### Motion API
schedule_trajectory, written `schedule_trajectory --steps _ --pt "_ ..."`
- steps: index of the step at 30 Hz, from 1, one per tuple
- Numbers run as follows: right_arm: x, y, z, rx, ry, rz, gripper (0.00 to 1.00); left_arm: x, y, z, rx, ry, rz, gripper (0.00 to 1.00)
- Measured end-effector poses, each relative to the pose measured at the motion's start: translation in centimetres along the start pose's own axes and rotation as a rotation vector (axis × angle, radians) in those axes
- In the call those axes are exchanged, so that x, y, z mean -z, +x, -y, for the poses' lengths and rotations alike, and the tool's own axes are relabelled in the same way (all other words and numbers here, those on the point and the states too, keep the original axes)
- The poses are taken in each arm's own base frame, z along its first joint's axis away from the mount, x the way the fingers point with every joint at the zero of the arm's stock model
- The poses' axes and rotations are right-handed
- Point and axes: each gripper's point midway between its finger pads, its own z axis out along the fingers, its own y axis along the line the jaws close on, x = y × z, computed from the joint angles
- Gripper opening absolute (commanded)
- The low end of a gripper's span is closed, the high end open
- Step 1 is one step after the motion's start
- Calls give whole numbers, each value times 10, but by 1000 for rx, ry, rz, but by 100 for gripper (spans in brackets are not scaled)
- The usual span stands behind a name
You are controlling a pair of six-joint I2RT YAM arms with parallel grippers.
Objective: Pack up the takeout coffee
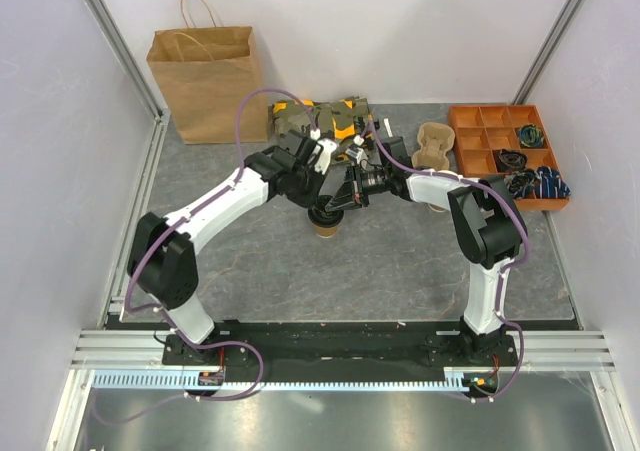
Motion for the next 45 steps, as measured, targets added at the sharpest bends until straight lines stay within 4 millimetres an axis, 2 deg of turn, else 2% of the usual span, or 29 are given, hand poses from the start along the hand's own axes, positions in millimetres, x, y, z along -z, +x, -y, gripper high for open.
schedule_trajectory --steps 2,4,15,18,21,24,29,31,33,45 --pt "0 0 0 -2 3 1 0 -14 18 0 11 10 -47 6" --pt "-1 -1 0 4 7 5 0 -19 19 3 8 25 -37 6" --pt "-1 -1 0 8 12 2 0 -12 16 2 8 17 -23 11" --pt "-1 -1 1 9 12 1 0 -2 5 -3 7 -10 -14 11" --pt "-1 -1 0 10 12 1 0 11 -20 -9 4 -36 39 11" --pt "-1 -1 0 9 14 1 0 16 -28 -12 4 -46 61 11" --pt "-1 -1 0 9 14 2 0 10 -20 -15 8 -48 36 11" --pt "-1 -1 0 9 14 2 0 3 -10 -15 12 -44 7 11" --pt "-1 -1 1 9 15 2 0 -12 9 -15 17 -35 -44 11" --pt "-1 -2 1 12 22 4 0 -14 6 -17 46 26 11 17"
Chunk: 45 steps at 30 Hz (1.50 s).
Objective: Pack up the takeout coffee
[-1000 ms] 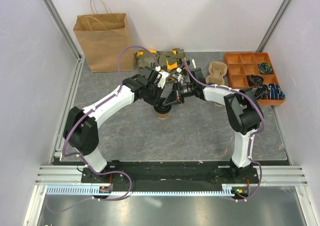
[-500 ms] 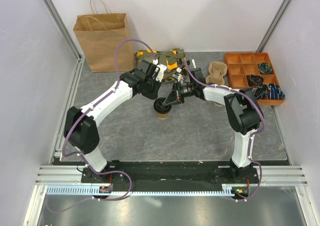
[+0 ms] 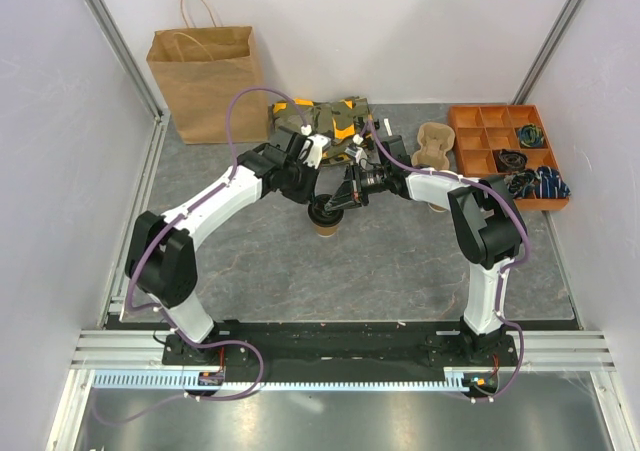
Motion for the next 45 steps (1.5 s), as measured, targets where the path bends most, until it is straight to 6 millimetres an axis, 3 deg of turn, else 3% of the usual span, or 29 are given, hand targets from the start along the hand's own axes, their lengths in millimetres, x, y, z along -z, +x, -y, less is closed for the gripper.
schedule_trajectory --steps 4,10,13,18,23,36,45 --pt "0 0 0 -2 2 -1 0 9 -1 -2 4 -13 -22 27" --pt "0 0 0 -3 5 -1 0 33 -33 2 -13 -18 43 25" --pt "0 0 0 -3 6 -1 0 38 -38 4 -16 -16 59 24" --pt "0 0 0 -4 8 -2 0 29 -24 4 -13 -7 24 16" --pt "0 0 1 -4 13 -2 0 -3 11 7 -8 21 -63 2" --pt "-1 -2 1 -8 16 -5 0 7 11 3 -1 16 -38 4" --pt "-1 -2 1 -5 16 -5 0 42 -51 8 -25 -1 95 7"
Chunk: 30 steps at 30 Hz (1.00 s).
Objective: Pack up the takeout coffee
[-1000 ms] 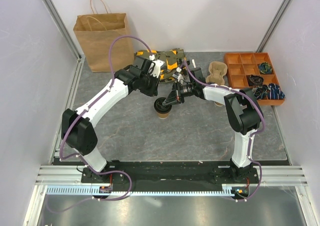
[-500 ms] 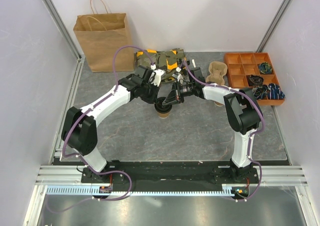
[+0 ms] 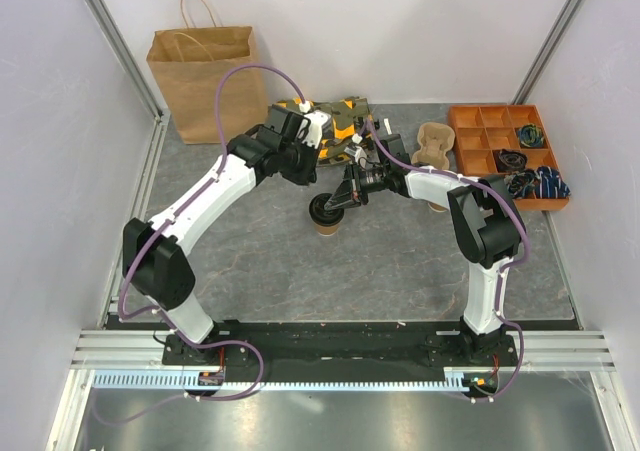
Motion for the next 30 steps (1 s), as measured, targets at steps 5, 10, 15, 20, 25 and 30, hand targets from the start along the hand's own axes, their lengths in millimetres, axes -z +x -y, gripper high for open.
schedule_trajectory --steps 5,10,15,20,25,30 --pt "0 0 0 2 0 0 0 -10 6 -1 0 0 -21 7" --pt "0 -1 1 1 3 0 0 -45 58 -2 11 12 -145 4" --pt "0 -1 1 0 3 1 0 -48 54 -3 8 22 -88 3" --pt "0 -2 1 -1 3 0 0 -46 52 -3 10 27 -76 4" --pt "0 -1 1 -4 3 -2 0 -36 47 -2 12 25 -98 4" --pt "0 -1 1 -4 3 -2 0 -19 13 3 1 28 -36 4"
